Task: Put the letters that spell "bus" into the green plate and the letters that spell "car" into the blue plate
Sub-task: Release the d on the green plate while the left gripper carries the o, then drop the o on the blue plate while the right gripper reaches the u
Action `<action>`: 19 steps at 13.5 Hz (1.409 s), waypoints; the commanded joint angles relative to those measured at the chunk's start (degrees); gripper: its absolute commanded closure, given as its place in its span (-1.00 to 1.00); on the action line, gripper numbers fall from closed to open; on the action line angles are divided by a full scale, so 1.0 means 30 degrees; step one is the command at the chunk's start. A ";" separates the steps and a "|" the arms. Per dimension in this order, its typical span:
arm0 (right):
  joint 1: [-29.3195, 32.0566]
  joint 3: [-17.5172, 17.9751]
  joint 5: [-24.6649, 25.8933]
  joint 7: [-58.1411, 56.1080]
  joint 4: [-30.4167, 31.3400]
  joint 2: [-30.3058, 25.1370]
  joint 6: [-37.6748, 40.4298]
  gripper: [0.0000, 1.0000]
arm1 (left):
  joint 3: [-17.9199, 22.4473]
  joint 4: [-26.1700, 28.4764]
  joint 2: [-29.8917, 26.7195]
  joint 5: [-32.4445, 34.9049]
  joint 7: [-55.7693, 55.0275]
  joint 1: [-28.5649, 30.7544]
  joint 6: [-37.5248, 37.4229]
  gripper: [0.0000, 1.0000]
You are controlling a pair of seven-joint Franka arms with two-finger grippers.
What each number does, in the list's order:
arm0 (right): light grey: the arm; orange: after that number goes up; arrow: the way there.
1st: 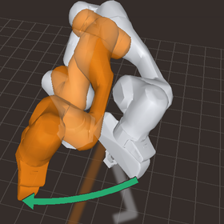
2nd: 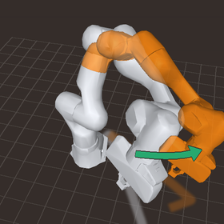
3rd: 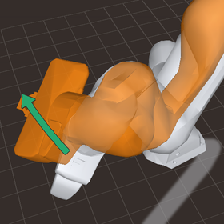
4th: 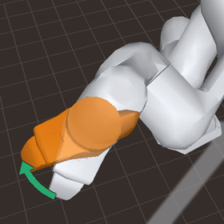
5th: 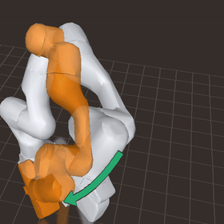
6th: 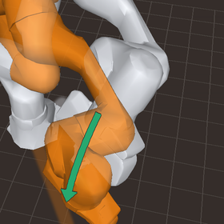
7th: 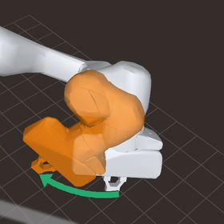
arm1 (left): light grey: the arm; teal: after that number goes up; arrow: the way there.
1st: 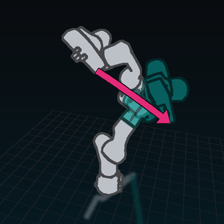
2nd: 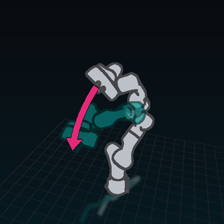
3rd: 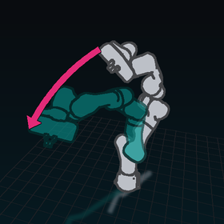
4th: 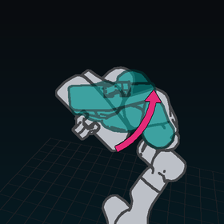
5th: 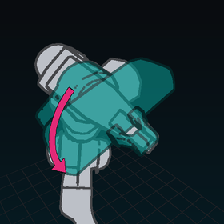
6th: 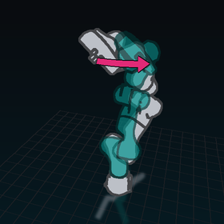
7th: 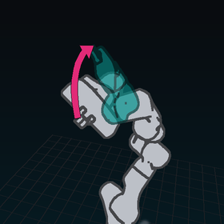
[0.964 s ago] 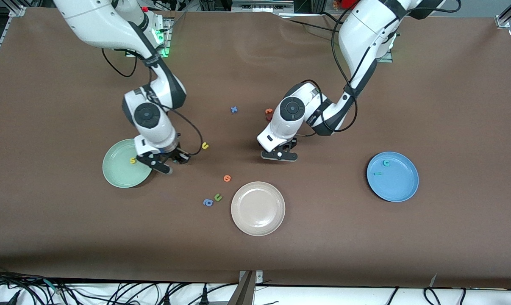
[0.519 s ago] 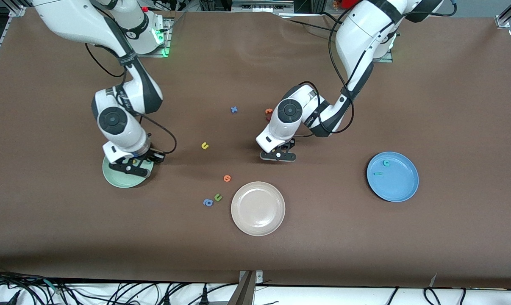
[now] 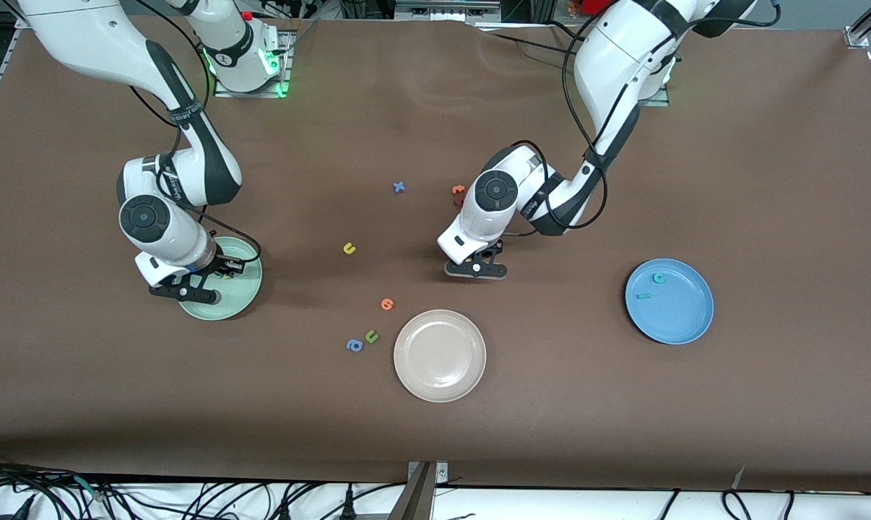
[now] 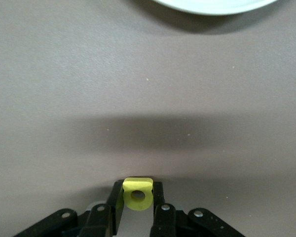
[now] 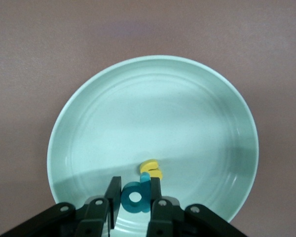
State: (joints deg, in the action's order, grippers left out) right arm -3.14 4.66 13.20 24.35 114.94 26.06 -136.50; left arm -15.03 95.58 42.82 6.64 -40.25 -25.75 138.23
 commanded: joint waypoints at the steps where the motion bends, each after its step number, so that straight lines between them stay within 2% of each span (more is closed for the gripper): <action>1: -0.0066 -0.0234 -0.0180 -0.0498 0.0155 0.0073 0.0031 0.74 | 0.0146 -0.0042 -0.1467 0.0161 0.0115 0.0348 -0.2152 0.91; 2: -0.0066 -0.0235 -0.0180 -0.0498 0.0154 0.0132 0.0031 0.61 | 0.0117 -0.0042 -0.2168 0.0132 0.1568 0.0902 -0.3379 0.91; 3: -0.0066 -0.0235 -0.0180 -0.0469 0.0154 0.0132 0.0031 0.18 | 0.0117 -0.0042 -0.2581 0.0132 0.2916 0.1517 -0.4290 0.90; 5: -0.0066 -0.0235 -0.0180 -0.0469 0.0125 0.0103 0.0089 -0.29 | 0.0087 -0.0042 -0.3257 0.0132 0.5146 0.2573 -0.5669 0.89; 6: -0.0095 -0.0235 -0.0180 -0.0469 0.0125 0.0074 0.0119 -0.46 | 0.0116 -0.0042 -0.3404 0.0132 0.6404 0.3216 -0.6285 0.88; 7: -0.0095 -0.0235 -0.0180 -0.0324 0.0096 -0.0013 0.0119 -0.81 | 0.0117 -0.0042 -0.3551 0.0132 0.7924 0.4035 -0.6784 0.88; 8: -0.0095 -0.0177 -0.0180 -0.0323 0.0096 -0.0130 0.0119 -0.97 | 0.0117 -0.0013 -0.3639 0.0132 0.9216 0.4681 -0.7195 0.87; 10: -0.0299 0.0057 -0.0238 -0.0236 0.0096 -0.0540 0.0526 -0.98 | 0.0117 0.0075 -0.3669 0.0132 1.1241 0.5970 -0.7637 0.87; 11: -0.0474 0.0551 -0.0297 0.0229 0.0038 -0.0600 0.0674 -0.98 | 0.0146 0.0220 -0.3640 0.0132 1.2062 0.6585 -0.7697 0.86; 13: -0.1116 0.1607 -0.0181 0.3557 -0.0021 -0.0571 0.0676 -0.99 | 0.0117 0.0368 -0.3465 0.1061 1.3761 0.7990 -0.7669 0.85; 17: -0.3255 0.1669 -0.0267 0.5624 -0.0548 -0.0191 0.0383 -0.99 | 0.0146 0.0746 -0.3142 0.1391 1.6164 0.9807 -0.7523 0.79; 19: -0.3843 0.1640 -0.0239 0.7836 -0.0637 0.0189 -0.0345 -0.99 | 0.0117 0.0458 -0.2530 0.1624 1.8854 1.1214 -0.7144 0.79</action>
State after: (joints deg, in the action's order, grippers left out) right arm -13.68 9.98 13.01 43.63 113.94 25.51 -136.22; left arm -13.89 97.20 34.04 9.32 10.09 4.09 115.84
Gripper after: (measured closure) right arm 0.004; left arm 0.718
